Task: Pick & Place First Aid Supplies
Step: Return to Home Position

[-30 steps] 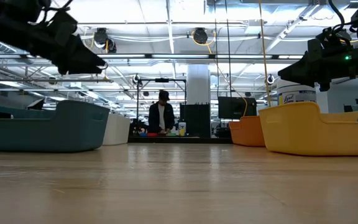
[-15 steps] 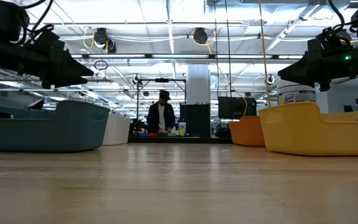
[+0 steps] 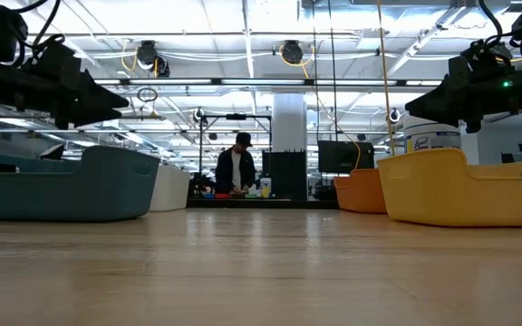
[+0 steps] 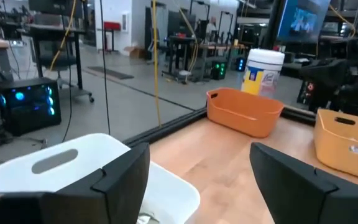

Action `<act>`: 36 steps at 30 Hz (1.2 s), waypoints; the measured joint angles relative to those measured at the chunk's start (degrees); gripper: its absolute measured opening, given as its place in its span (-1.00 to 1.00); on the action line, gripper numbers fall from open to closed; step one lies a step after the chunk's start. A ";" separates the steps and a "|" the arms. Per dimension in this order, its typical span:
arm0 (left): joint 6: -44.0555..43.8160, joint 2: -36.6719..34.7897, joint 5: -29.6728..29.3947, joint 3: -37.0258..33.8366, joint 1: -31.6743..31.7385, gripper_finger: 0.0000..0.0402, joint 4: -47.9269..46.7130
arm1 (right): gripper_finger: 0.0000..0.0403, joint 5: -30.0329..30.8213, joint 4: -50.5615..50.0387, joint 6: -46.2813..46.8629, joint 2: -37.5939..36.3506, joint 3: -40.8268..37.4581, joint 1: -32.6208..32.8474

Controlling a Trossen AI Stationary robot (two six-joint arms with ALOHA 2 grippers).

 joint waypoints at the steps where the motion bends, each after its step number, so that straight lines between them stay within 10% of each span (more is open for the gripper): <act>1: 0.11 -0.57 0.06 0.07 0.00 0.40 -0.70 | -0.42 0.00 0.00 0.00 -0.01 0.00 0.01; 36: -0.51 -3.06 -0.20 -0.05 -0.02 0.47 0.49 | -0.42 0.00 0.00 0.00 0.00 0.00 0.02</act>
